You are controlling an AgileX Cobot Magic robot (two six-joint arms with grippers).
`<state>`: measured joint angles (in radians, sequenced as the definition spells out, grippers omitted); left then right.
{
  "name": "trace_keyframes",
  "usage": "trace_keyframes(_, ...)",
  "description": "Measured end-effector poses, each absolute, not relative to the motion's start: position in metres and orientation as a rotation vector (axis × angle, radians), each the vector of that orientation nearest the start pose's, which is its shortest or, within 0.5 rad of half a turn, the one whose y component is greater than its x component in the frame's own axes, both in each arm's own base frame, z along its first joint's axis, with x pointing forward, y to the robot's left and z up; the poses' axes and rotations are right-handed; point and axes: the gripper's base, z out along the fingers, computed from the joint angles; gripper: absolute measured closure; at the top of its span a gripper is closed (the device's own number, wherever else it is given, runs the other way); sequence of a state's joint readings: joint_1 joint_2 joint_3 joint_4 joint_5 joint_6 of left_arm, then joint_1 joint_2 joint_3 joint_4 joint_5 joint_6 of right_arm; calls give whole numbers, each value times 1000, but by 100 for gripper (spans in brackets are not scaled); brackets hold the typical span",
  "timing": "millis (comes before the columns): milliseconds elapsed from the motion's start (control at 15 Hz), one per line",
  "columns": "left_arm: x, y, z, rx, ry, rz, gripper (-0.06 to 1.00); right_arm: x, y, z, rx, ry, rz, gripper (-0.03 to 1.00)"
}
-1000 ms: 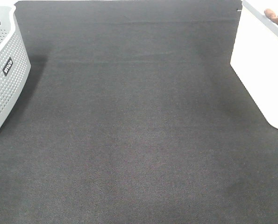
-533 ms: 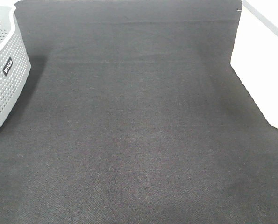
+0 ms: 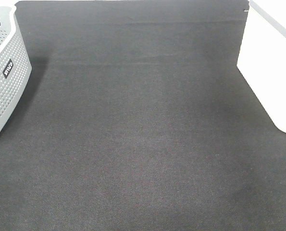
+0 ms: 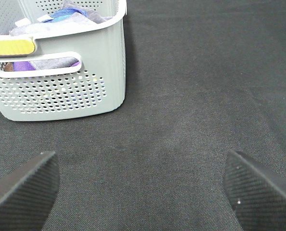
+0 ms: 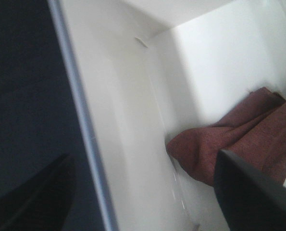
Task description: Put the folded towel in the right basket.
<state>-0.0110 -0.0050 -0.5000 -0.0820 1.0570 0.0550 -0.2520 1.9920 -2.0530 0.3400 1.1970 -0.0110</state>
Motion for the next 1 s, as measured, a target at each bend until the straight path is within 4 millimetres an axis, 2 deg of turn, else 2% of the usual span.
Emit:
trace_keyframes(67,-6,-6,278,71,2032,-70,7,430,-68,358,295,2542,307,22)
trace_keyframes(133,-6,-6,278,71,2032,-70,7,424,-45,370,192,2551,212,22)
trace_keyframes(267,-6,-6,278,71,2032,-70,7,416,-17,386,87,2530,147,22)
trace_keyframes(333,-6,-6,278,71,2032,-70,7,416,-17,386,87,2530,147,22)
trace_keyframes(667,-6,-6,278,71,2032,-70,7,379,42,430,-98,2431,164,22)
trace_keyframes(733,-6,-6,278,71,2032,-70,7,366,48,436,-123,2422,171,22)
trace_keyframes(800,-6,-6,278,71,2032,-70,7,344,50,439,-135,2432,180,22)
trace_keyframes(1000,-6,-6,278,71,2032,-70,7,297,40,413,-116,2545,114,22)
